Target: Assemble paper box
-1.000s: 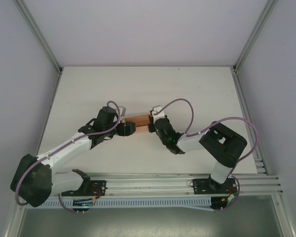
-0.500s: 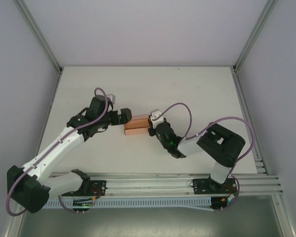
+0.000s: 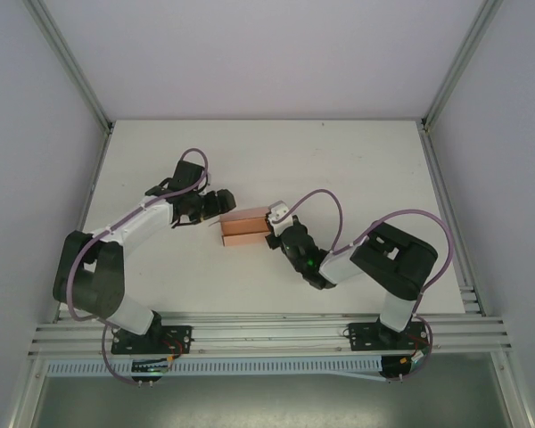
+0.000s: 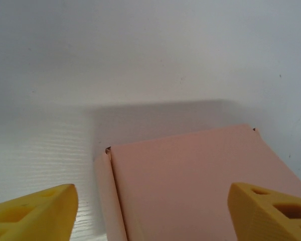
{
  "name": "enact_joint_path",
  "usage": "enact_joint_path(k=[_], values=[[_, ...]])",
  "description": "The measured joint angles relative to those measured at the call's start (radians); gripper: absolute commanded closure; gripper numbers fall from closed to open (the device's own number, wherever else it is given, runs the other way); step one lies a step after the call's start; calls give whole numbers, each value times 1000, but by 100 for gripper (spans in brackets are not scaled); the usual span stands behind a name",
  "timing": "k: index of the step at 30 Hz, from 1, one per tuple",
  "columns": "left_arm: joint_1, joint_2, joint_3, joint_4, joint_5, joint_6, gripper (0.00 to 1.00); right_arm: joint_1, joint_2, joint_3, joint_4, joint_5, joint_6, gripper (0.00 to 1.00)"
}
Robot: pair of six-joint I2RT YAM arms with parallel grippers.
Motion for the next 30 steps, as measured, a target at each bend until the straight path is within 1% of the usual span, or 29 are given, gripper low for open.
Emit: enact_joint_path(k=[1, 4, 6, 8, 10, 12, 14, 17, 18, 20, 21, 24, 27, 28, 30], values=[[0, -1, -19, 16, 8, -9, 30, 2, 0, -2, 2, 0, 0, 100], [0, -3, -99, 74, 34, -34, 33, 9, 0, -8, 8, 4, -1, 99], [3, -11, -140, 132, 62, -55, 40, 18, 0, -13, 7, 14, -6, 96], [7, -17, -161, 183, 79, -70, 43, 28, 0, -16, 7, 26, -8, 92], [6, -15, -178, 212, 89, -82, 48, 36, 0, -25, -3, 29, -8, 84], [6, -9, -200, 227, 97, -92, 52, 45, 0, -48, -50, 21, -8, 76], [6, 0, -211, 250, 99, -98, 55, 55, -3, -76, -80, 12, -2, 68], [7, 11, -216, 291, 104, -108, 60, 58, -58, -80, -161, -5, 3, 66], [7, 16, -218, 304, 109, -109, 61, 58, -76, -83, -190, -12, 5, 63], [7, 24, -221, 326, 118, -109, 64, 58, -122, -94, -249, -26, 16, 53], [7, 29, -222, 333, 120, -109, 66, 58, -146, -101, -278, -32, 25, 49], [7, 36, -227, 354, 120, -108, 66, 60, -237, -122, -396, -63, 50, 42], [6, 42, -231, 367, 119, -105, 66, 62, -343, -131, -531, -89, 85, 31], [6, 44, -231, 373, 119, -104, 66, 62, -382, -131, -578, -95, 97, 30], [6, 50, -231, 385, 119, -99, 66, 62, -465, -131, -667, -101, 121, 24]])
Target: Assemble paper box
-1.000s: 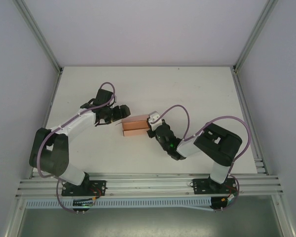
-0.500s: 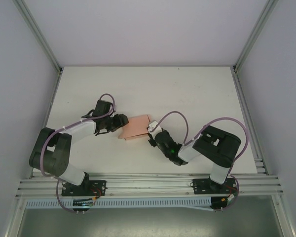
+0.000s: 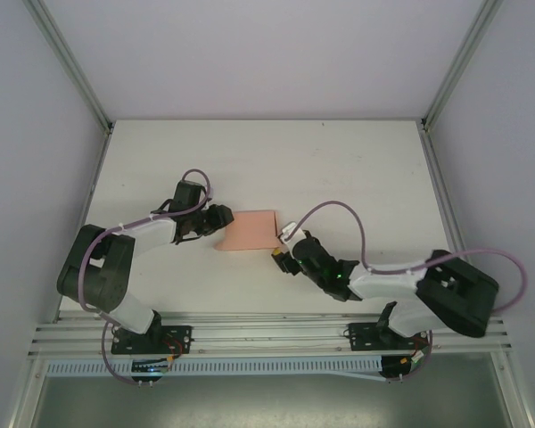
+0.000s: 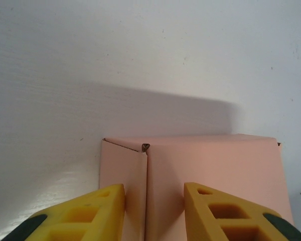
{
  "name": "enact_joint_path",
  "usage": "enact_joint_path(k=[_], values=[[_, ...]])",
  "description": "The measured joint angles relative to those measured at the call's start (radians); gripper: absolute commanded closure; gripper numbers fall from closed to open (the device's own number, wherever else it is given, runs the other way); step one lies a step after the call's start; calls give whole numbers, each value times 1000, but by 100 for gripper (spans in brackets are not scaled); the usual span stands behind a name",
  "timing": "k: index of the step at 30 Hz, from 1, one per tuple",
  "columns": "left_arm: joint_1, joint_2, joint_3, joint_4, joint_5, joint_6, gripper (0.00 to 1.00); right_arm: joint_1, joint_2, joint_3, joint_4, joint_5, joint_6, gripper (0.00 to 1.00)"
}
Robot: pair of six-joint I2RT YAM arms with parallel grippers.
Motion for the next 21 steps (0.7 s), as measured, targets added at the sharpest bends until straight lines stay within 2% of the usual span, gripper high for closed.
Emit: enact_joint_path(k=[3, 6, 9, 13, 21], values=[[0, 6, 0, 12, 0, 10, 66, -7, -108, 0, -95, -6, 29, 16], [0, 8, -6, 26, -1, 18, 66, -45, -192, 8, -159, -35, 48, 15], [0, 8, -13, 37, -1, 25, 66, -122, -205, 62, -214, -98, 78, 15], [0, 7, -17, 49, 0, 32, 65, -219, -121, 183, -217, -197, 131, 15], [0, 7, -21, 56, 3, 44, 67, -242, 225, 355, -192, -326, 187, 15]])
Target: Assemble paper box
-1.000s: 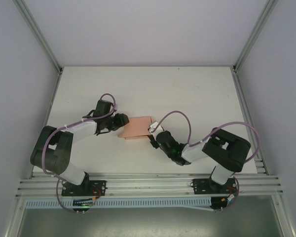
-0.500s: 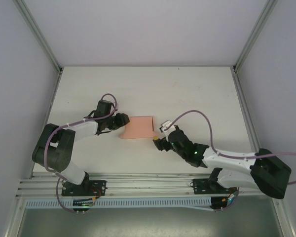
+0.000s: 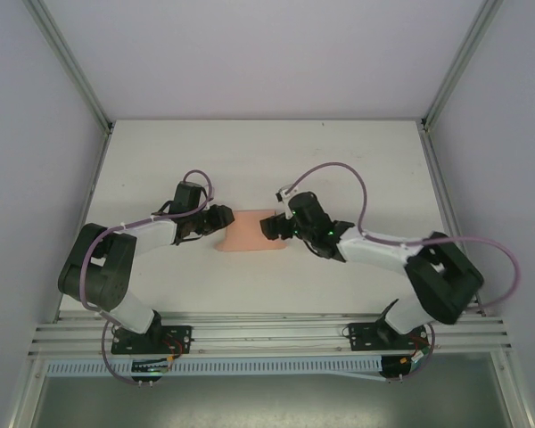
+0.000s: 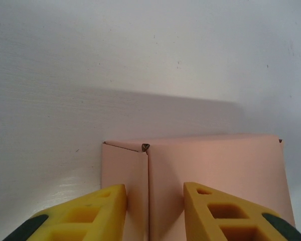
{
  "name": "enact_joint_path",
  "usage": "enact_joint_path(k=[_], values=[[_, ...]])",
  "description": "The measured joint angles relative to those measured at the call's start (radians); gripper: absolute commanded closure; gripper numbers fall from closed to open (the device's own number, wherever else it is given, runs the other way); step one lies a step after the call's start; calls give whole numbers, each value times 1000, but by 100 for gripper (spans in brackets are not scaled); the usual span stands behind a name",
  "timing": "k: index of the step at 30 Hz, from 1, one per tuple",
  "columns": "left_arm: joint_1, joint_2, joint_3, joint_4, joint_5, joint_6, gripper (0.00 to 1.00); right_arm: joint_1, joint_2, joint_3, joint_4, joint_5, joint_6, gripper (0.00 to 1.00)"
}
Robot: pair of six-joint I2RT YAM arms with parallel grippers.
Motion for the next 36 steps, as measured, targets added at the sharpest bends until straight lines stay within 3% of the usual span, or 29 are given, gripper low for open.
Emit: enact_joint_path(k=[4, 10, 16, 19, 28, 36], values=[[0, 1, -3, -6, -2, 16, 66, -24, 99, -11, 4, -44, 42, 21], [0, -2, -15, -7, 13, 46, 66, -34, 117, -26, 50, -84, 97, 44], [0, -12, -37, 19, 29, 60, 74, -46, 129, -26, 72, -99, 147, 47], [0, -13, -50, 44, 41, 51, 77, -58, 127, -18, 57, -109, 166, 45], [0, 16, -55, 107, 76, 4, 86, -151, 93, 85, -122, -164, 229, 28], [1, 14, -125, 248, 81, -42, 100, -238, 98, 89, -125, -414, 334, 27]])
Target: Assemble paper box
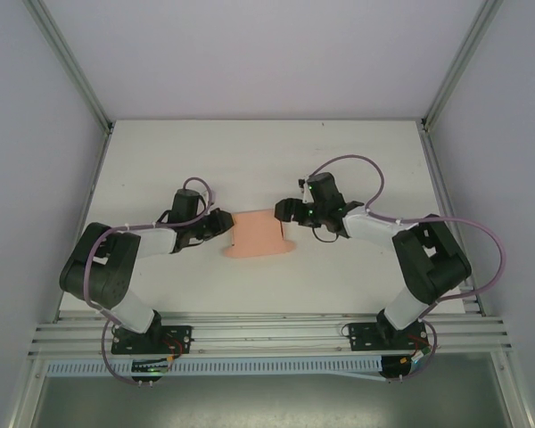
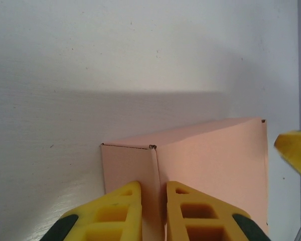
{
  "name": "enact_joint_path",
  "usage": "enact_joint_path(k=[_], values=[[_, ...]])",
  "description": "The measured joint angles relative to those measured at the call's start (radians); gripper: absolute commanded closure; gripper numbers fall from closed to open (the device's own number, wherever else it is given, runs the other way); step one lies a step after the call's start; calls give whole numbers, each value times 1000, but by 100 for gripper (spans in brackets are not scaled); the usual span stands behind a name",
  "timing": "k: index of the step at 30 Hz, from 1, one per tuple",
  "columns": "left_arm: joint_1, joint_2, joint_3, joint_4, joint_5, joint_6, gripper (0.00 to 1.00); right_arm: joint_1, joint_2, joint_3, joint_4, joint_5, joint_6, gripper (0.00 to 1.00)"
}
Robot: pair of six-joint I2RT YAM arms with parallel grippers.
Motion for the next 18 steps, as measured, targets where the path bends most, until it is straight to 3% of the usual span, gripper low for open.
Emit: enact_joint_path(k=[4, 18], values=[[0, -18, -58, 84, -2, -28, 100, -24, 57, 2, 1, -123, 50, 27], [0, -61, -177, 237, -3, -107, 100, -54, 137, -17, 118, -355, 160, 28]])
